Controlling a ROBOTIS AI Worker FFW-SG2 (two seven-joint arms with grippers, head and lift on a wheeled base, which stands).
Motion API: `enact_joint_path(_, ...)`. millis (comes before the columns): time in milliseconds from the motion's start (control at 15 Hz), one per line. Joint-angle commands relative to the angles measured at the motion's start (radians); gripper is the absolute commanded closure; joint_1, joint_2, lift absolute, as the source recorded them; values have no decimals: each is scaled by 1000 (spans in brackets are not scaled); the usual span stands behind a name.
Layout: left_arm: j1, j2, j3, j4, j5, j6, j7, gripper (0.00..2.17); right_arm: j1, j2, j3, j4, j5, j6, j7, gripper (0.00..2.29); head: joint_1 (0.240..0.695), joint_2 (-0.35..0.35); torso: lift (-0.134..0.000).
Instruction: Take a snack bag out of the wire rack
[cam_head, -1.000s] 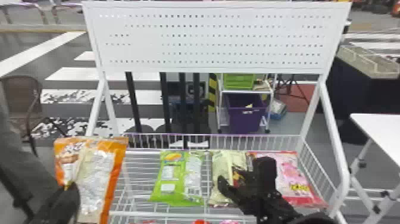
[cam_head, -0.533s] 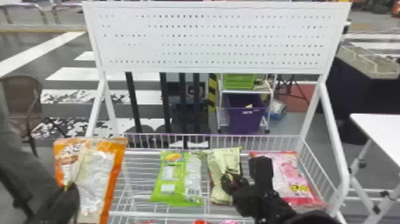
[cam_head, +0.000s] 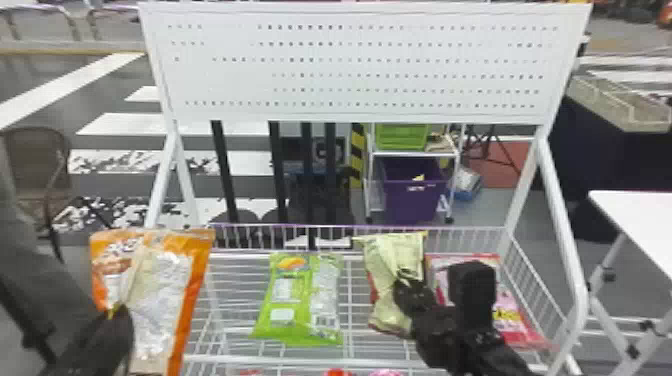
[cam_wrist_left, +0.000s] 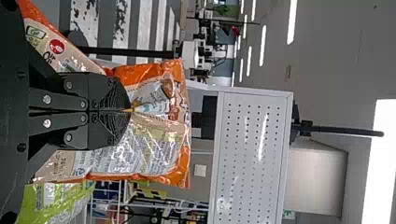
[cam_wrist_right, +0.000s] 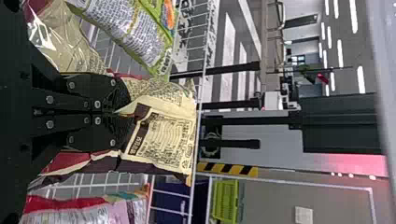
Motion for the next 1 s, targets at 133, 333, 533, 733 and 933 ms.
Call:
enact_joint_path(133,-3,2,0,-2,2,0,0,1872,252,-46,-114,-277,18,-86,10,2246,499,0,0)
enact_joint_path(333,-12,2,2,2,3,0,0,1872,443,-48,-206,-400,24,-230,33,2246,499,0,0)
enact_joint_path(533,-14,0,0,2,5,0,0,1872,601,-26,-264,-476,44,-371,56,2246,499,0,0)
enact_joint_path(733,-14,-2,2,4,5,3,2,1872,752,52,-336,-513,42,-516,106,2246,499,0,0)
enact_joint_path(933,-21,-2,-3,8,8,3,2,1872,830,78,-371,-536,48,-562,114,2246,499,0,0)
